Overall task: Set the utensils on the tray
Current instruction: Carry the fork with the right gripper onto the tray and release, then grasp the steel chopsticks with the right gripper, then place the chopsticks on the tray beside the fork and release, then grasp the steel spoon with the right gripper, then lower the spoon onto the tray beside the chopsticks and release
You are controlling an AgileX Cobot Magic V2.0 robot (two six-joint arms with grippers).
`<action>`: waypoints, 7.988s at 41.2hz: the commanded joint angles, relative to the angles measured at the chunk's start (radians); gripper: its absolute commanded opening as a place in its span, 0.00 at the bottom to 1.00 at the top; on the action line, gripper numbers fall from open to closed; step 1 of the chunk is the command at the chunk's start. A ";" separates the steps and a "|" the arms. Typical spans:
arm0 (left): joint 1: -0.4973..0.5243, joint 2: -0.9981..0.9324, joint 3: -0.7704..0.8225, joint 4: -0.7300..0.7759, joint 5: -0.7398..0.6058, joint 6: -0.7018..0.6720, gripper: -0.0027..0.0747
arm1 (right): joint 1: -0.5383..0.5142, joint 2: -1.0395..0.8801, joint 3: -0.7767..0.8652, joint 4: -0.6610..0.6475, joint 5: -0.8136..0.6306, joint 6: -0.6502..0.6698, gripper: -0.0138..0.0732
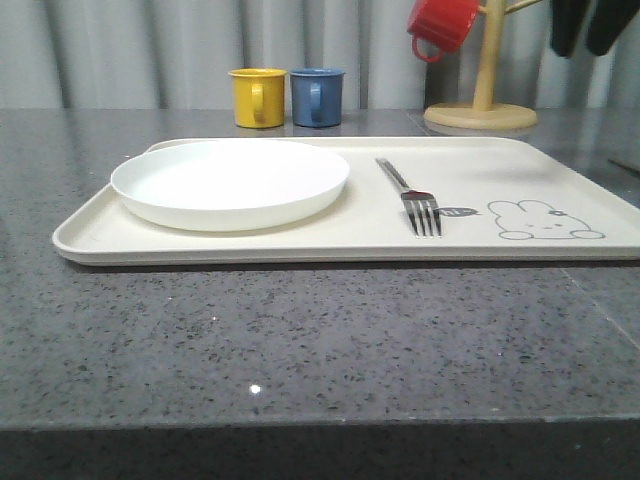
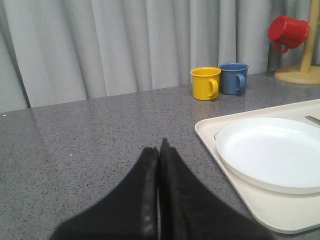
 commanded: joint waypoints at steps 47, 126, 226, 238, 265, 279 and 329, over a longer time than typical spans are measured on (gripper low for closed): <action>-0.006 0.008 -0.028 -0.008 -0.084 -0.008 0.02 | -0.316 0.030 0.263 0.133 -0.119 -0.359 0.54; -0.006 0.008 -0.028 -0.008 -0.084 -0.008 0.02 | 0.153 0.115 0.097 0.186 -0.042 0.030 0.14; -0.006 0.008 -0.028 -0.008 -0.084 -0.008 0.02 | -0.397 0.115 0.097 0.015 -0.027 -0.306 0.54; -0.006 0.008 -0.028 -0.008 -0.084 -0.008 0.02 | -0.397 0.128 0.097 0.015 -0.044 -0.306 0.52; -0.006 0.008 -0.028 -0.008 -0.084 -0.008 0.02 | -0.391 0.063 0.097 -0.009 -0.030 -0.305 0.13; -0.006 0.008 -0.028 -0.008 -0.084 -0.008 0.02 | -0.303 -0.025 0.096 0.124 0.047 -0.267 0.13; -0.006 0.008 -0.028 -0.008 -0.084 -0.008 0.02 | 0.008 0.103 0.096 0.167 -0.021 -0.033 0.24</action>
